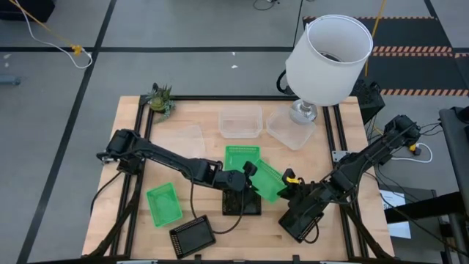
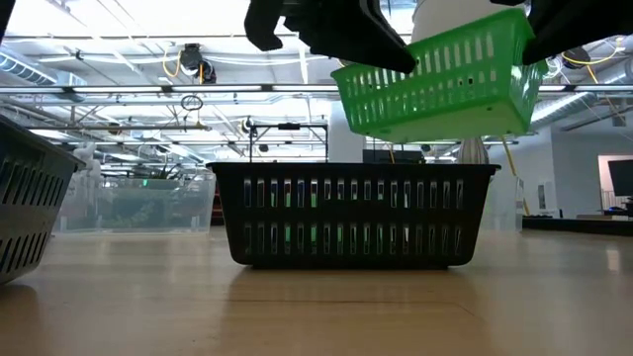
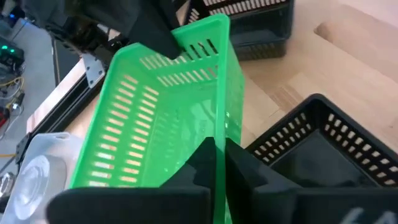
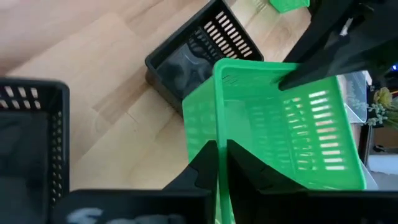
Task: Stack baskets by color
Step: Stack the right green bin on top of the middle green bin
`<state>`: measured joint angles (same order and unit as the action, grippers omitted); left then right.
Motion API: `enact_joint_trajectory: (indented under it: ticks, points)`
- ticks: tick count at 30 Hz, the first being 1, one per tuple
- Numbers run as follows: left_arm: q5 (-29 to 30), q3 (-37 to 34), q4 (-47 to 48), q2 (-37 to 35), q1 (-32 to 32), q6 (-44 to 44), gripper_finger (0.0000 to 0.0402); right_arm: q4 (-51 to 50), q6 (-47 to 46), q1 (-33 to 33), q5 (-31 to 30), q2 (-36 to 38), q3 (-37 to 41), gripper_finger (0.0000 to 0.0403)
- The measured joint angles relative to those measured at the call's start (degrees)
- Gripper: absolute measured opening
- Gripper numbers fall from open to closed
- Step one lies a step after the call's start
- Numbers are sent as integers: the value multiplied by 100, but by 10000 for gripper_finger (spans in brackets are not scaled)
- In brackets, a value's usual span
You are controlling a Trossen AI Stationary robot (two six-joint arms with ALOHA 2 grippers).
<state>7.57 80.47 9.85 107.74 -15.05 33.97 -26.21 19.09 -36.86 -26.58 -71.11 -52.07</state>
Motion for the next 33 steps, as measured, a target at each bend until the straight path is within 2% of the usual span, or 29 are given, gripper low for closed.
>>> enact_joint_trajectory:
  ticks: [5, 11, 16, 20, 25, 30, 33]
  points:
    - [169, -4, 33, 0, 3, -60, 20, 330, -258, 0, -158, 2, 2, 65]
    - [646, -7, 125, -44, 17, -291, 9, 804, -823, -9, -1027, 50, 9, 134]
    - [992, -10, 377, -194, 39, -680, 15, 965, -1284, 4, -1171, 264, -2, 174]
    - [1089, -4, 717, -477, 77, -1096, 8, 1139, -1475, -1, -1261, 440, -2, 184]
    - [1090, -12, 1221, -707, 105, -1633, 18, 1293, -1641, -9, -1284, 745, -3, 185]
    - [1106, -10, 1605, -841, 141, -2063, 8, 1165, -2082, -53, -1280, 1019, -4, 185]
    - [1097, -7, 1843, -870, 192, -2384, 18, 1013, -2290, -111, -1280, 1140, -3, 185]
